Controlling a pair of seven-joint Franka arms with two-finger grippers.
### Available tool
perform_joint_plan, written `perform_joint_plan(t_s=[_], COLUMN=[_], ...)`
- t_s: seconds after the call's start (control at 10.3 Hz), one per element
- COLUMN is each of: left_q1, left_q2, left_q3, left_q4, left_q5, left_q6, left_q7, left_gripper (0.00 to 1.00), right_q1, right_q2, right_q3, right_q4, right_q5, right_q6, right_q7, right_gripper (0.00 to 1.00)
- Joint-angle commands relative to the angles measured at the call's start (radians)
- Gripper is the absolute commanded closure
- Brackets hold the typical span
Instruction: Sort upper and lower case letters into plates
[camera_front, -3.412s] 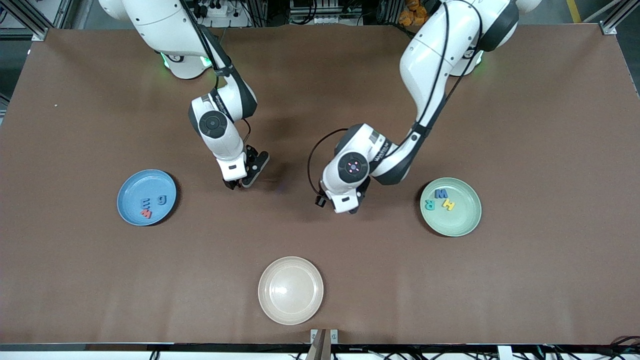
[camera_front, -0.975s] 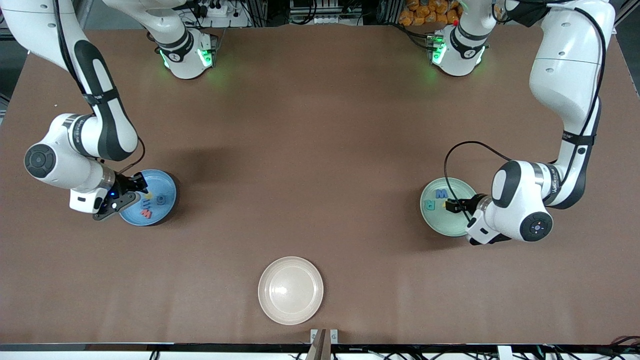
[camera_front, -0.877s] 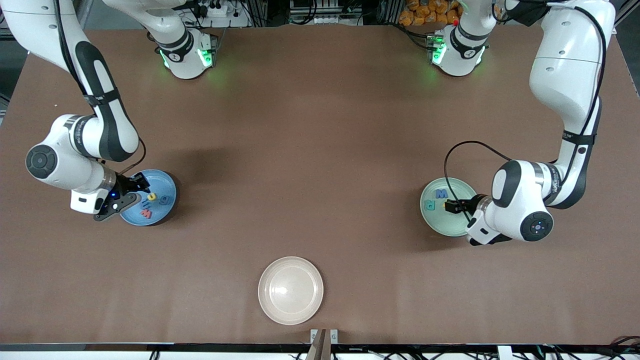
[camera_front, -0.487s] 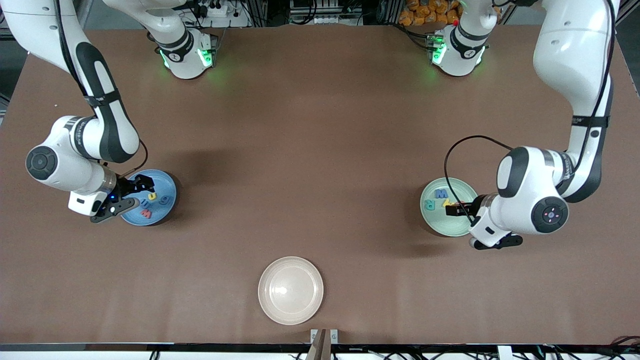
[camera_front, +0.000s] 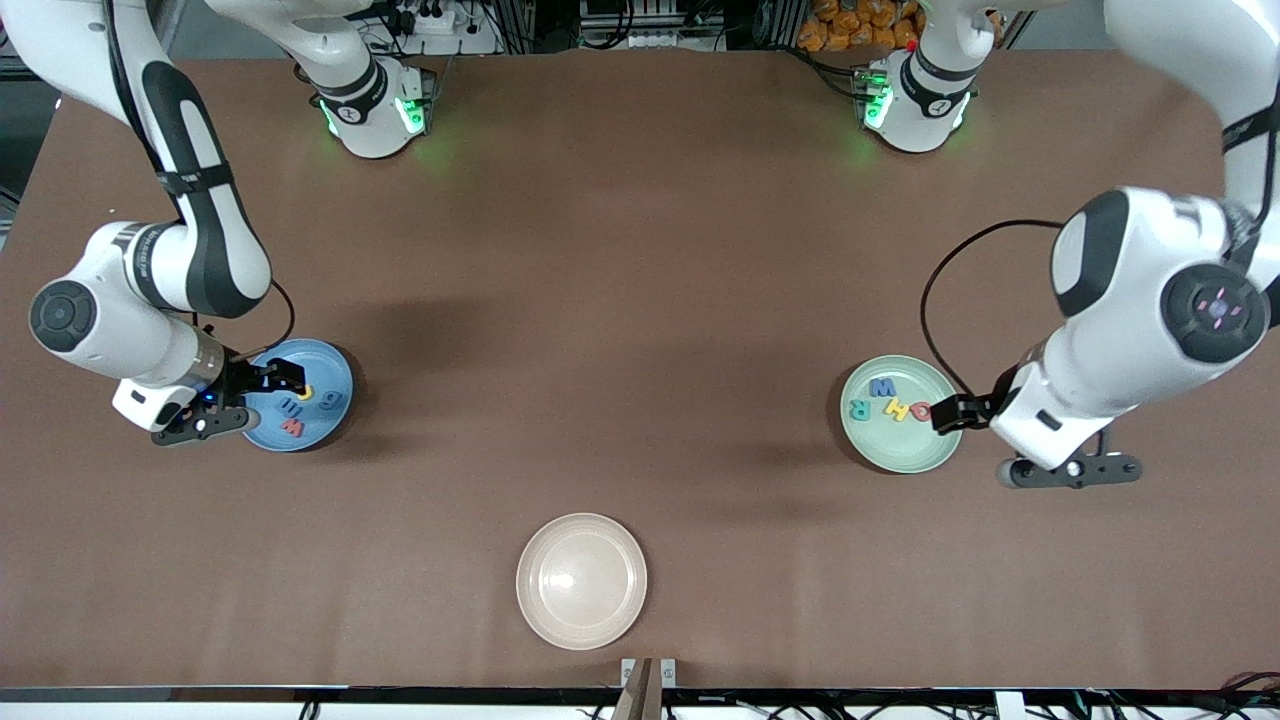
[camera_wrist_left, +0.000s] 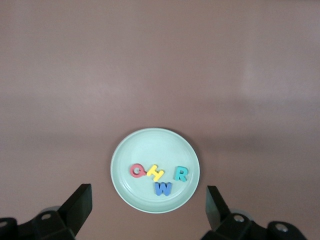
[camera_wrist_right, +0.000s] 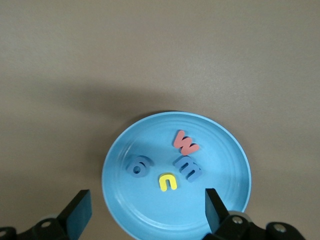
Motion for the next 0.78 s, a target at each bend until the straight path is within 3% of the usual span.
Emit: perform_joint_plan(t_s=[0.0,0.29,0.39,0.58,0.68], left_q1=[-0.018,0.001,0.001,0.03,0.033], left_q2=[-0.1,-0.19,-0.201,-0.249,-0.273], left_q3=[0.004,-0.007,-0.003,0.002,0.005], left_q4=[-0.006,-0.009,-0.008,-0.008,-0.009], left_q5=[0.03,0.005,-0.011,-0.08,-0.119], left_q6=[-0.01,-0.074,-0.149,-0.212,-0.256], left_q7=[0.01,0.011,0.025,0.034,0.037], left_gripper=[0.0,0.0,0.0,0.0,0.0], right_q1=[-0.048,-0.051,-0.05,-0.048,-0.05], right_q2=[-0.081,-0.22,-0.283,-0.346,-0.346], right_q3=[0.054,0.068,0.067,0.068,0.065], right_q4=[-0.016,-0.078,-0.106,-0.06,0.033], right_q5=[-0.001,-0.019,-0.071,-0.076,-0.076], right_q6=[-0.064,-0.168,-0.174,-0.242,-0.309], right_q7=[0.052,0.102,0.102,0.115,0.14], right_gripper=[0.0,0.0,0.0,0.0,0.0])
